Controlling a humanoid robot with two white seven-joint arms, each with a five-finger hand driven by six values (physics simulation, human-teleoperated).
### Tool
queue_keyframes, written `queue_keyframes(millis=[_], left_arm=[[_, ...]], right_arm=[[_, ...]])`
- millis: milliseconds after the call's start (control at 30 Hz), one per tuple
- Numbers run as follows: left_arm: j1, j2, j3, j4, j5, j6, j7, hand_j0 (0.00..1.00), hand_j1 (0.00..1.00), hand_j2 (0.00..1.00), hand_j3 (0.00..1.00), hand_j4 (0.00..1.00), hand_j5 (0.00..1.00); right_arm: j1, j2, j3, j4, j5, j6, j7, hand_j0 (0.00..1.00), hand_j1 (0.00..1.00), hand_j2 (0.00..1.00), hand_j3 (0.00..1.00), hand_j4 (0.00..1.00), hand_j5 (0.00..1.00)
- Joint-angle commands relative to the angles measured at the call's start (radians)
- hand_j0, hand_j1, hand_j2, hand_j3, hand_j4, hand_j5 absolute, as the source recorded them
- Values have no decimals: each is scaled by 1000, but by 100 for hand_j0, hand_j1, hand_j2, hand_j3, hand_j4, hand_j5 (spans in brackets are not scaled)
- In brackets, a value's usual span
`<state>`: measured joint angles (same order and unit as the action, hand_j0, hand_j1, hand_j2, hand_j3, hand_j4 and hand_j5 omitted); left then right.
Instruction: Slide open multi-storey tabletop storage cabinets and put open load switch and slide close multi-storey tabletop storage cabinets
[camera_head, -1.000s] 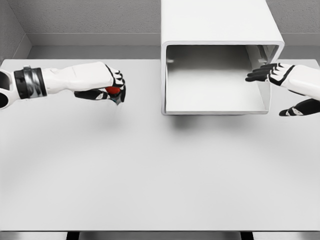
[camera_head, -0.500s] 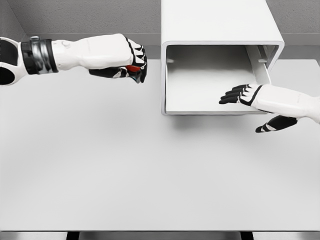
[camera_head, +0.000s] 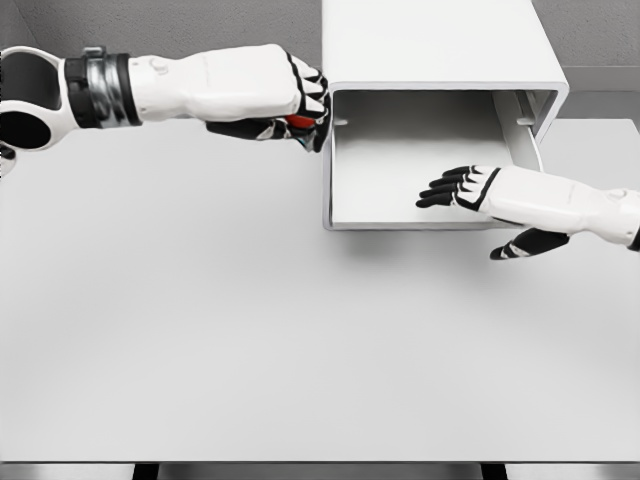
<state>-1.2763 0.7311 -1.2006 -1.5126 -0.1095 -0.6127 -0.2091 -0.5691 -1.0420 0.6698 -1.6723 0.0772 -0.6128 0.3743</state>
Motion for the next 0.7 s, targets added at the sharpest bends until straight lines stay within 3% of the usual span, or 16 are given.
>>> queue_keyframes(millis=[0,200,667], left_arm=[[0,-19,1,-1,7,2,2,39,39,39,39,39,39],[-17,-41,-14,-4,8,2,2,39,39,39,39,39,39],[-23,-76,-27,-3,16,2,2,39,39,39,39,39,39]], right_arm=[[0,8,-2,13,-7,2,3,100,100,100,100,100,100],[5,53,2,85,24,2,11,100,100,100,100,100,100],[29,45,-1,94,27,2,11,100,100,100,100,100,100]])
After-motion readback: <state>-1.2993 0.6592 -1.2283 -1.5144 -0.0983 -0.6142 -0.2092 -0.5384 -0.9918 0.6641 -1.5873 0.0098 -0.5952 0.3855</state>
